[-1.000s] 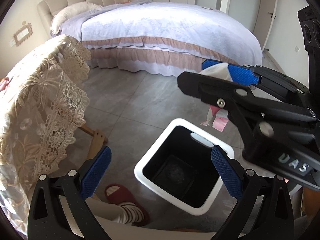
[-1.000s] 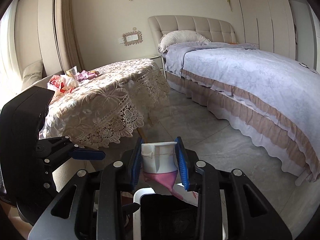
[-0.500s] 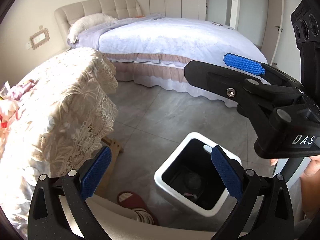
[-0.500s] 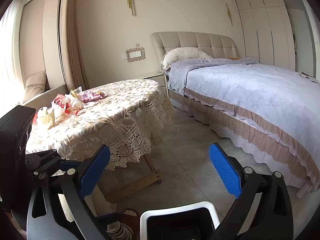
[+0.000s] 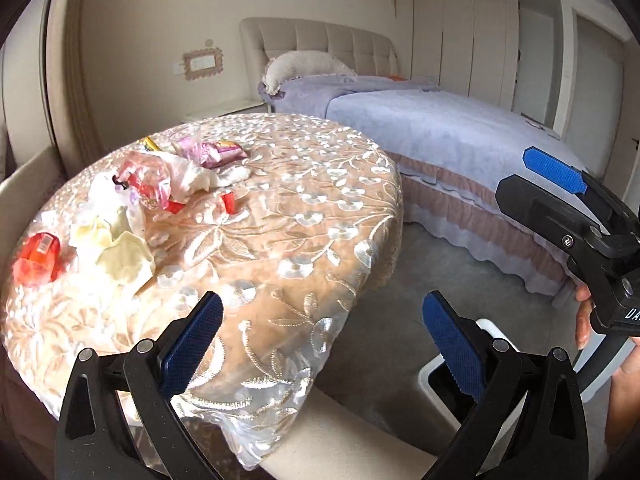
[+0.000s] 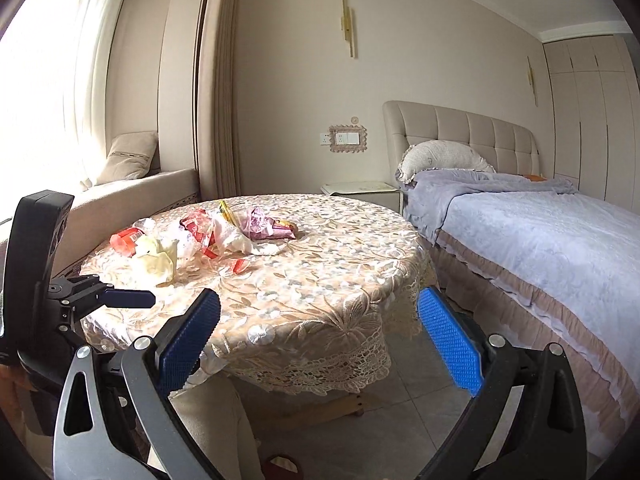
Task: Collect trash
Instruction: 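Return both tools to the table over the trash, then grasp the pale yellow paper with the left tool while the right tool grasps the red snack wrapper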
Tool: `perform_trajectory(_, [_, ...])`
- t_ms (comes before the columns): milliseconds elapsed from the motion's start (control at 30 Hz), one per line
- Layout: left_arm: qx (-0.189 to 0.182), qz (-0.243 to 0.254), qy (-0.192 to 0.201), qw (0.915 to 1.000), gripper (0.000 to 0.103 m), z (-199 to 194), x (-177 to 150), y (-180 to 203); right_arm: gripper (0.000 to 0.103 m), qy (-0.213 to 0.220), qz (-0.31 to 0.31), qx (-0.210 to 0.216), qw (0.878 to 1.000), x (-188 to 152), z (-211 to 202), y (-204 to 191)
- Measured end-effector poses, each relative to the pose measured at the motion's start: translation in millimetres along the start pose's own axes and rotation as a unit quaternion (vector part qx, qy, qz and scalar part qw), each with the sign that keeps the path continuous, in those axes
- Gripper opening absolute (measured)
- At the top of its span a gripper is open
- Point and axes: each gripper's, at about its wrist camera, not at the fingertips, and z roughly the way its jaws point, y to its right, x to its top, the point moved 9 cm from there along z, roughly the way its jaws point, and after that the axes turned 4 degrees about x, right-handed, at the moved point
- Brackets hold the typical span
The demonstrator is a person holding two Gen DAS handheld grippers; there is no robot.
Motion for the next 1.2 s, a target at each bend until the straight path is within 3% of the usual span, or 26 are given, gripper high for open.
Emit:
perform_trajectory(600, [0.098, -0.105, 0.041, 0.9887, 0.098, 1.0, 16.2, -145.2, 0.099, -0.015, -0.076, 0.081, 0.994, 31.4, 86.8, -101.8])
perform_trajectory(833, [0.082, -0.141, 0.015, 0.9864, 0.098, 29.9, 15.3, -175.4, 0.099, -0.034, -0.071, 0.091, 0.993, 28.6, 116.7, -113.8])
perform_trajectory(1200, [0.077, -0.138, -0.016, 0.9874, 0.098, 60.4, 24.6, -190.0, 0.099, -0.078, -0.034, 0.085, 0.993, 36.6, 164.4, -105.1])
